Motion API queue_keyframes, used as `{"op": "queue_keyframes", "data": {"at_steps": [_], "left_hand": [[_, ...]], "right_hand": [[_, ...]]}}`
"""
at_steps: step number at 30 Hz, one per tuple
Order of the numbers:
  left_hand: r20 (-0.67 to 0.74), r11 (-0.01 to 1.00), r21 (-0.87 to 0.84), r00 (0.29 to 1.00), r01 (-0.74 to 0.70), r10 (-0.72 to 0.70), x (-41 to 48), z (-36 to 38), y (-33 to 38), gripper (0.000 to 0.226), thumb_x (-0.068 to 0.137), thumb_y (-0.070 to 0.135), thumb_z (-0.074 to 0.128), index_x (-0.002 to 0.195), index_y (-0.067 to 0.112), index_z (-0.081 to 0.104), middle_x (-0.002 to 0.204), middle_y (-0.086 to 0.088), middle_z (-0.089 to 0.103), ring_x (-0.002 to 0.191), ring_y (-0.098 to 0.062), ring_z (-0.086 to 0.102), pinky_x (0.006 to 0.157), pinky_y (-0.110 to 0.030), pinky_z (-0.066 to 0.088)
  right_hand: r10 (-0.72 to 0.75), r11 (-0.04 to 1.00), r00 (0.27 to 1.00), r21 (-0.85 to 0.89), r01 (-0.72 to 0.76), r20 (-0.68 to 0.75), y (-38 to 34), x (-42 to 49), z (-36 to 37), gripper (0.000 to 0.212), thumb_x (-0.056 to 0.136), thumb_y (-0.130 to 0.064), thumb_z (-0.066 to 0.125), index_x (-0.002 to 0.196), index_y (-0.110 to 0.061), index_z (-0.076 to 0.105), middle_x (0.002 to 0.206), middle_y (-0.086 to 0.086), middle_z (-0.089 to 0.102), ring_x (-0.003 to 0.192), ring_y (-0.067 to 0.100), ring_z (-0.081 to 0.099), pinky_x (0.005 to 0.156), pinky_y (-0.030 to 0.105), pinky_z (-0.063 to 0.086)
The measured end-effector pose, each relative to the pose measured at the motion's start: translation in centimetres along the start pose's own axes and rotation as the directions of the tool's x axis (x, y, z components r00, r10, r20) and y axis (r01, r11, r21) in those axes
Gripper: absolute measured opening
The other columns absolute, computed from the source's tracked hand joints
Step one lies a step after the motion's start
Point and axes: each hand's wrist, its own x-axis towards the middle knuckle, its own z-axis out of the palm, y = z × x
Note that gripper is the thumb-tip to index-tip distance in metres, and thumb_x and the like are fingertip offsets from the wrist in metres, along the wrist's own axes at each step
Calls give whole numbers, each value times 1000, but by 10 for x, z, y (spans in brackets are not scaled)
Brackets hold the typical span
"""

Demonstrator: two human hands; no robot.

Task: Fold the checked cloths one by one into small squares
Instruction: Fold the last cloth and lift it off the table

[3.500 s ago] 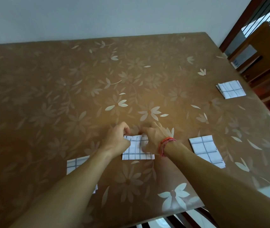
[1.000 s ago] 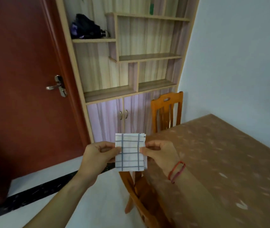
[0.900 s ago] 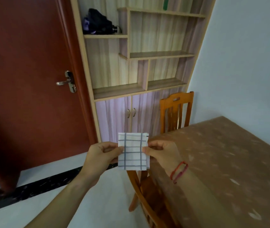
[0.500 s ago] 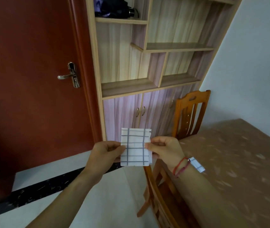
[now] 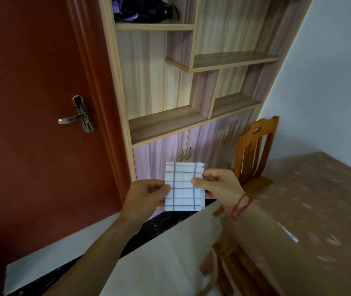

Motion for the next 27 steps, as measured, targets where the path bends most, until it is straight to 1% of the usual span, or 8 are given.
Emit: {"op": "queue_keyframes", "data": {"at_steps": [5, 7, 12, 15, 17, 22, 25, 27], "left_hand": [[58, 1000, 11, 998, 11, -11, 56, 11, 6, 13, 92, 3, 61, 93, 3, 74, 87, -7, 76, 85, -22, 73, 76, -30, 59], [82, 999, 41, 996, 13, -16, 84, 20, 8, 14, 92, 3, 61, 92, 5, 75, 86, -6, 76, 84, -21, 73, 76, -29, 59], [196, 989, 146, 980, 12, -41, 174, 56, 11, 15, 92, 6, 61, 94, 12, 75, 87, -2, 76, 86, -18, 73, 78, -31, 59], [283, 973, 231, 958, -19, -49, 237, 92, 13, 14, 92, 8, 62, 95, 11, 75, 90, -4, 76, 88, -19, 72, 82, -40, 58], [341, 962, 266, 939, -55, -40, 274, 119, 17, 14, 91, 8, 62, 93, 14, 76, 89, -2, 76, 88, -18, 72, 82, -40, 58], [501, 965, 262, 859, -31, -108, 329, 193, 24, 16, 89, 3, 63, 96, 12, 74, 89, -1, 76, 87, -14, 72, 70, -23, 56], [612, 966, 253, 766, 44, -196, 344, 243, 18, 15, 90, 2, 63, 101, 8, 71, 95, -6, 76, 91, -19, 72, 78, -32, 57], [670, 964, 250, 703, 87, -238, 347, 275, 14, 16, 88, 2, 65, 103, 5, 70, 96, -9, 75, 90, -23, 72, 81, -35, 57]], "right_hand": [[-29, 999, 998, -37, 27, -58, -3, 49, -16, 7, 82, -8, 74, 84, -14, 74, 86, 4, 76, 81, 19, 73, 69, 36, 61], [-49, 998, 994, -52, 44, -93, -3, 70, -26, 6, 82, -10, 74, 82, -17, 74, 86, 3, 76, 82, 17, 73, 71, 34, 61], [-54, 998, 981, 16, 58, -187, 1, 135, -69, 6, 82, -8, 73, 88, -8, 73, 89, 9, 75, 83, 20, 73, 70, 30, 60], [-47, 994, 954, 76, 73, -295, 9, 175, -107, 9, 81, -8, 73, 90, -5, 73, 89, 11, 75, 81, 21, 73, 68, 30, 60], [-38, 992, 929, 100, 80, -367, 14, 198, -134, 10, 81, -8, 73, 90, -3, 73, 87, 11, 75, 79, 19, 73, 65, 26, 59], [21, 985, 826, 155, 81, -564, 22, 220, -199, 14, 81, -14, 75, 91, -6, 73, 88, 6, 76, 84, 18, 73, 71, 31, 60], [48, 981, 718, 170, 98, -695, 23, 209, -235, 5, 80, -10, 76, 82, -7, 73, 74, -1, 75, 69, 8, 71, 58, 20, 55], [83, 979, 623, 179, 94, -778, 26, 198, -257, 5, 78, -11, 79, 75, -12, 75, 73, 5, 75, 69, 13, 70, 61, 29, 58]]}}
